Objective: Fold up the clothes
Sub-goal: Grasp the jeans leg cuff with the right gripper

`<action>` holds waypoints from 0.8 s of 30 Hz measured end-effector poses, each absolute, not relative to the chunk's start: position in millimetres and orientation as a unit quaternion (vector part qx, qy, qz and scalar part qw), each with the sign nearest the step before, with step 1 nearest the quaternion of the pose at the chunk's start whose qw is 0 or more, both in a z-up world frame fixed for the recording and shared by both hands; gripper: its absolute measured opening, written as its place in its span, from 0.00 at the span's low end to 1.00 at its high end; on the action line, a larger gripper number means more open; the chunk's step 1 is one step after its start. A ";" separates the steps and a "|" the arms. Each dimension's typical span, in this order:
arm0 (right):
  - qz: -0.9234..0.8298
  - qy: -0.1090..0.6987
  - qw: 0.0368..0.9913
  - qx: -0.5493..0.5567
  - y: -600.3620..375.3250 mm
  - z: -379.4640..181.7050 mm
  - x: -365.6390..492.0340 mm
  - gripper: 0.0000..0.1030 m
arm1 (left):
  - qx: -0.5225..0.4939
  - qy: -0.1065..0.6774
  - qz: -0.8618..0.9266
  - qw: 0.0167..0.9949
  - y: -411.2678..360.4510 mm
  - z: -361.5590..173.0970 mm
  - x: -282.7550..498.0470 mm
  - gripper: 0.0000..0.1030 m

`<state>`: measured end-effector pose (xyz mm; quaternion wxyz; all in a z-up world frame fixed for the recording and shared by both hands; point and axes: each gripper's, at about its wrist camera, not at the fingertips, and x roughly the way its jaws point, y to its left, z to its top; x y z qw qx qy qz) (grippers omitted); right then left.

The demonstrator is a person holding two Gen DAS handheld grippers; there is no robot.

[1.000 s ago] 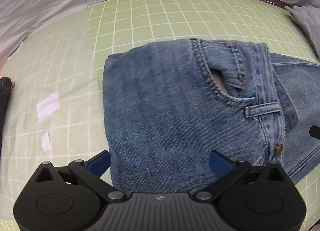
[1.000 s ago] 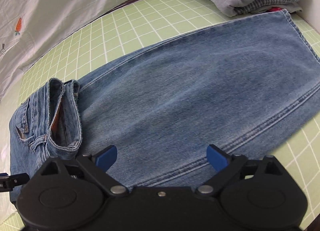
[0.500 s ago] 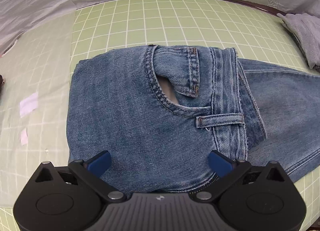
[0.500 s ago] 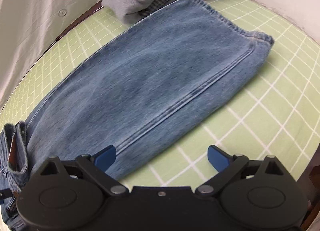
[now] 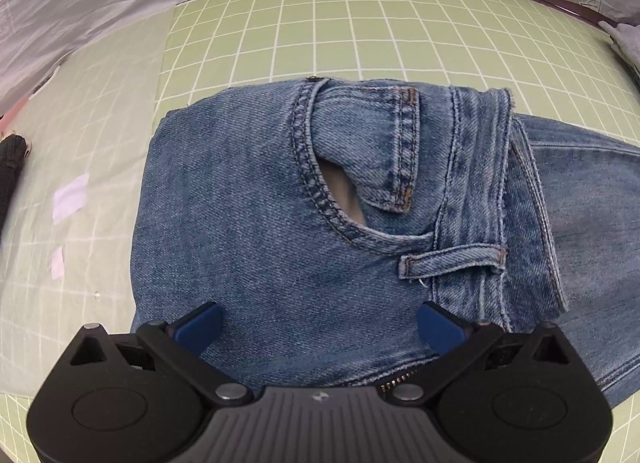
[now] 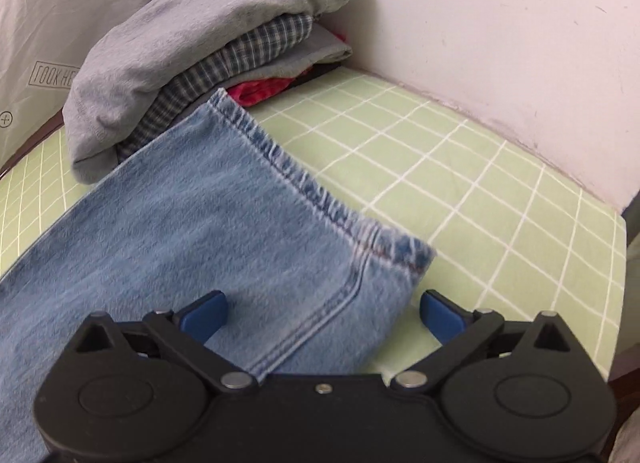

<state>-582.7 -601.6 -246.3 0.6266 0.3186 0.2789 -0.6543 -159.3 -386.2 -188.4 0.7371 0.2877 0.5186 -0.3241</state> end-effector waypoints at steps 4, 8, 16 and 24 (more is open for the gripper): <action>-0.662 0.268 0.627 0.311 -608.4 -247.0 -582.6 1.00 | 0.290 0.525 -0.322 0.732 -389.5 -187.8 -158.0 1.00; -0.651 0.268 0.643 0.301 -603.7 -245.2 -583.2 0.95 | 0.288 0.525 -0.320 0.734 -392.4 -187.0 -159.2 1.00; -0.643 0.263 0.651 0.305 -595.9 -238.9 -584.0 0.51 | 0.276 0.527 -0.326 0.735 -381.7 -192.7 -151.4 1.00; -0.639 0.192 0.644 0.374 -585.0 -232.7 -610.2 0.11 | 0.266 0.521 -0.332 0.740 -368.8 -201.6 -147.3 1.00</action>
